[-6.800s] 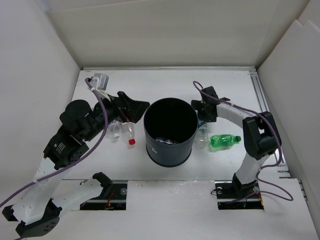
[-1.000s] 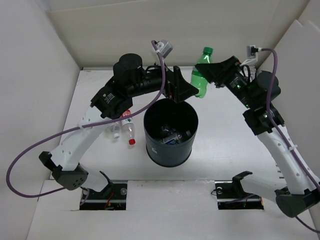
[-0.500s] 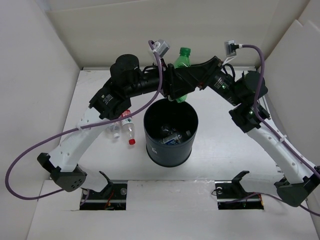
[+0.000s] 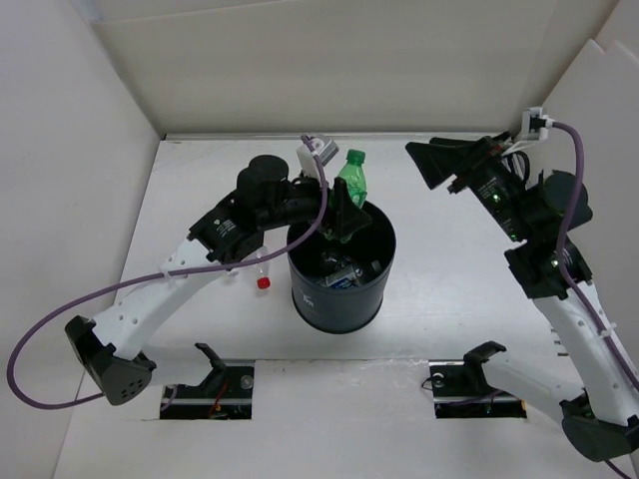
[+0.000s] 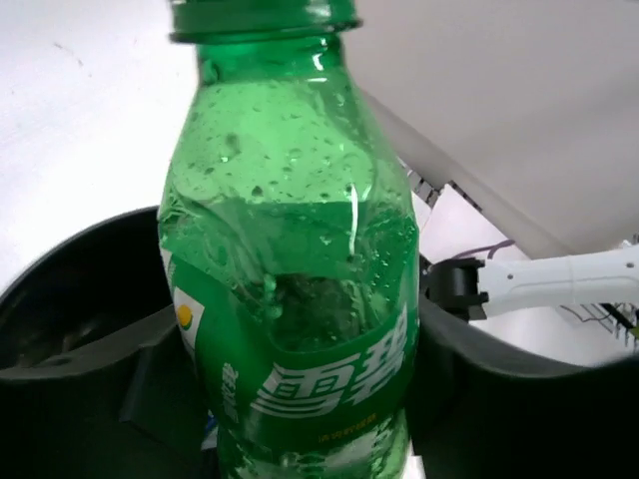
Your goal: Put the plastic bottles in the bin
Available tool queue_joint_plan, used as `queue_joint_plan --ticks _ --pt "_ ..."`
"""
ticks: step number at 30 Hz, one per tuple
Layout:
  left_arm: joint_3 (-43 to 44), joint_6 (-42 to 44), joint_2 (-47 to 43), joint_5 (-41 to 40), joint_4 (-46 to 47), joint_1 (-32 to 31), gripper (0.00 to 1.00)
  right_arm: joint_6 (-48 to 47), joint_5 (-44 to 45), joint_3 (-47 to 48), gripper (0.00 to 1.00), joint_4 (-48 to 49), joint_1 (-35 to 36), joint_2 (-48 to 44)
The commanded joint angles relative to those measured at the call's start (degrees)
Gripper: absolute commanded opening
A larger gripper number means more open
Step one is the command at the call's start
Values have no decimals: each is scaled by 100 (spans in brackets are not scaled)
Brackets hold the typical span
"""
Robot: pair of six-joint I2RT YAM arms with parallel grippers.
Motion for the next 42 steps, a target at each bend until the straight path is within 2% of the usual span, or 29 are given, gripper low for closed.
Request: queue_joint_plan --ticks 1,4,8,11,15,16,17,19,21,22,25,29,30,32,36,42 --pt "-501 8 -415 -123 571 -16 63 -460 290 -207 100 -394 -283 -285" --pt "-731 -115 -591 -123 703 -16 100 -566 176 -208 100 -631 -520 -426" --pt "-671 -115 -644 -491 442 -16 100 -627 123 -208 100 -737 -635 -479" --pt "-311 -176 -706 -1158 -6 -16 100 -689 123 -155 100 -877 -635 -532" --pt "15 -571 -1056 -2694 -569 -16 100 -830 237 -32 100 -1158 -635 -480" --pt "16 -824 -1127 -3594 -666 -16 100 -882 237 -32 100 -1211 -635 -427" --pt "16 -949 -1189 -3995 -763 62 100 -883 237 29 100 -1299 -635 -427" --pt "164 -1247 -1189 -4872 -1340 517 100 -883 237 29 100 -1378 -635 -296" --pt "314 -1529 -1058 -5123 -1755 913 100 -935 167 90 100 -1457 -635 -225" --pt "375 -1530 -883 -5124 -2018 1324 100 -935 97 91 100 -1510 -635 -172" --pt "228 -1197 -506 -5124 -1925 1793 100 -988 26 30 100 -1511 -635 -172" --pt "-18 -968 127 -4387 -1863 3179 100 -1050 -175 -24 100 -1511 -635 -172" --pt "-133 -907 207 -4003 -1802 3374 100 -1050 -237 -24 100 -1511 -635 -172" --pt "-518 -854 304 -3754 -1592 3769 100 -1163 -238 -181 100 -1563 -635 -241" --pt "-1099 -661 656 -3253 -1179 4315 100 -1217 -352 -603 100 -1502 -635 -392" --pt "-1241 -546 1605 -3305 -1151 4370 100 -1217 -624 -1069 100 -1282 -635 -515"
